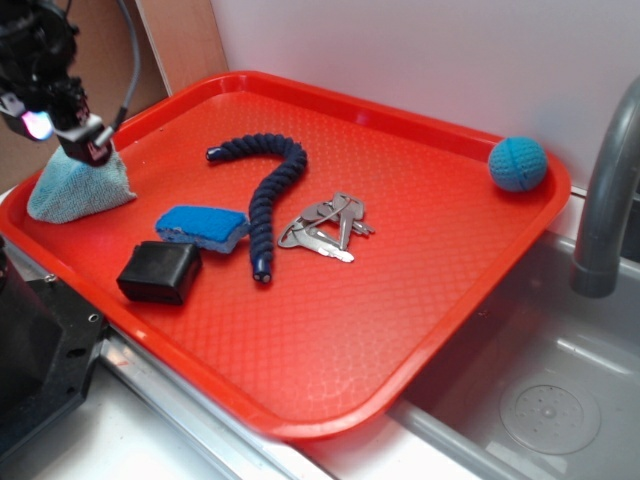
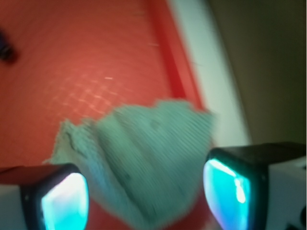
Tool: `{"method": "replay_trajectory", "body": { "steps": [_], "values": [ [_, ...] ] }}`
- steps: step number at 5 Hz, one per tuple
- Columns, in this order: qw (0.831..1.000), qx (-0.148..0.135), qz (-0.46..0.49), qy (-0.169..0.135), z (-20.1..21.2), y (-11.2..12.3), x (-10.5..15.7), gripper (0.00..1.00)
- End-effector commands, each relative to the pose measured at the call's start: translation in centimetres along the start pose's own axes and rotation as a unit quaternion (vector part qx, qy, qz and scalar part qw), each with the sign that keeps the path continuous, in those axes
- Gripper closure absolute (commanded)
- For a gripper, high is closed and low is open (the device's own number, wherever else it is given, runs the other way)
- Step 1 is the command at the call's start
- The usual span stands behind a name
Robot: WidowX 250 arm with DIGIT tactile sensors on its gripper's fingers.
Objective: Grab the blue cloth.
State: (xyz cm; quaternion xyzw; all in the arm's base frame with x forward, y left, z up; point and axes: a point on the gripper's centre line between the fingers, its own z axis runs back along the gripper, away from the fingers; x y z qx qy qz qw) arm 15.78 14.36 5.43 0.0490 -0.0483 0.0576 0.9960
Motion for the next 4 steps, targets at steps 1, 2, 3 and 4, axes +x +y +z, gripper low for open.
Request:
{"method": "replay_trajectory", "body": {
  "steps": [1,2,3,4],
  "values": [
    [0.997,-0.033,-0.072,-0.006,-2.4,-1.3,-0.7,0.00],
    [0.997,-0.032,-0.075,0.006,-3.0,-2.2,-1.0,0.00],
    [0.998,-0.024,-0.064,0.018,-3.3,-1.3,-5.0,1.00],
    [0.997,-0.019,-0.063,0.035,-4.0,-0.8,-6.7,1.00]
  ]
}}
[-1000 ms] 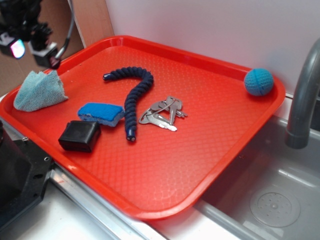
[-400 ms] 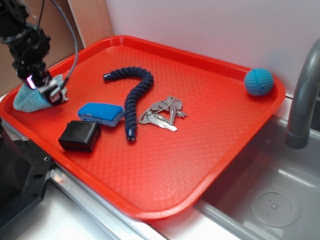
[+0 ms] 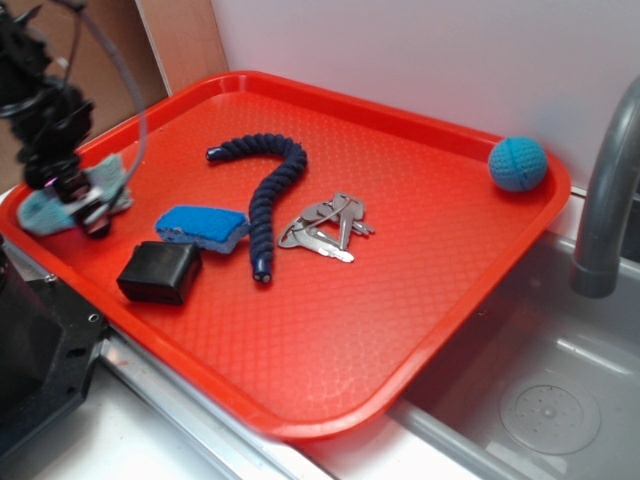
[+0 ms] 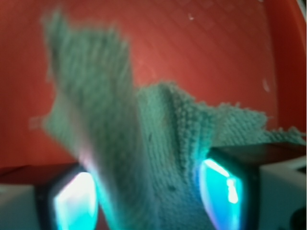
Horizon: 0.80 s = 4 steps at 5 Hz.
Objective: Grab the blue cloth.
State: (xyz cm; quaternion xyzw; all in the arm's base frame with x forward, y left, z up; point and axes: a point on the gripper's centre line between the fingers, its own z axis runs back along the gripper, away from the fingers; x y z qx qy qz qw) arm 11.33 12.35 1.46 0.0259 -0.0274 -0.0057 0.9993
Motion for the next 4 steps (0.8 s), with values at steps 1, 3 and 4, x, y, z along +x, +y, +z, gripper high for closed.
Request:
{"method": "replay_trajectory", "body": {
  "steps": [1,3,4],
  "values": [
    [1.000,-0.001,-0.002,0.022,-0.5,1.0,-3.3,1.00],
    [1.000,-0.001,0.018,-0.005,4.3,-2.1,0.9,1.00],
    [0.999,-0.016,-0.008,-0.028,9.5,-6.9,5.9,1.00]
  ]
}}
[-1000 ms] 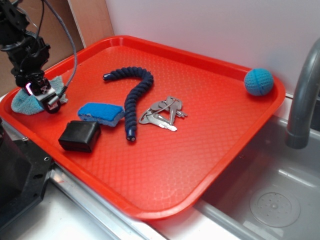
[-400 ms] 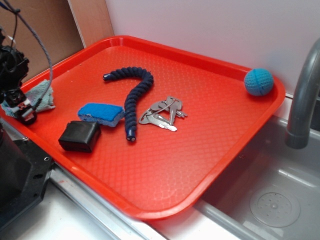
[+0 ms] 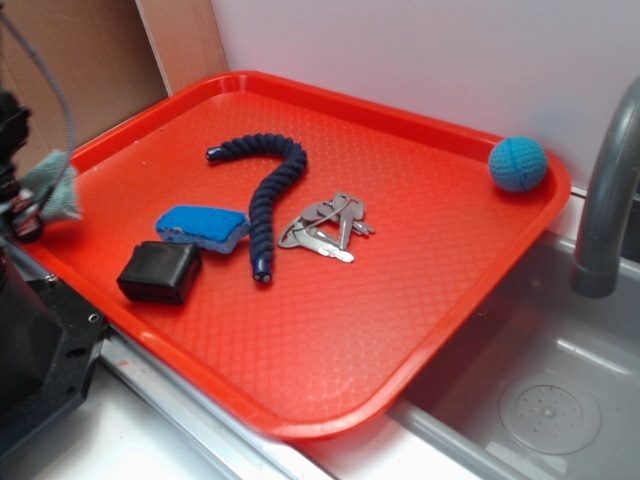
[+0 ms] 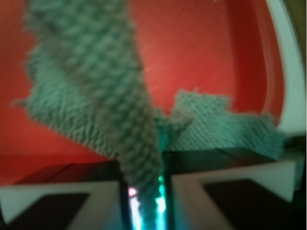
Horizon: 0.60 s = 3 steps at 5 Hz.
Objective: Grab the blue cloth.
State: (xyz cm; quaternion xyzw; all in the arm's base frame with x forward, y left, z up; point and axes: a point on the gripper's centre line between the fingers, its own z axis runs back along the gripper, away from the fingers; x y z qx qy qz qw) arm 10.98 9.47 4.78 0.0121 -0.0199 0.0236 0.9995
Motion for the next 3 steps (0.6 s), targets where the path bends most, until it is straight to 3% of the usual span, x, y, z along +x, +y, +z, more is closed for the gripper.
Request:
{"method": "replay_trajectory", "body": {
  "steps": [1,2,3],
  "values": [
    [0.996,-0.004,-0.075,-0.048,10.9,-10.3,10.1,1.00],
    [0.998,-0.004,-0.039,-0.057,13.9,-13.6,14.5,1.00],
    [0.998,-0.031,-0.026,-0.042,14.9,-13.2,13.9,1.00]
  ]
}}
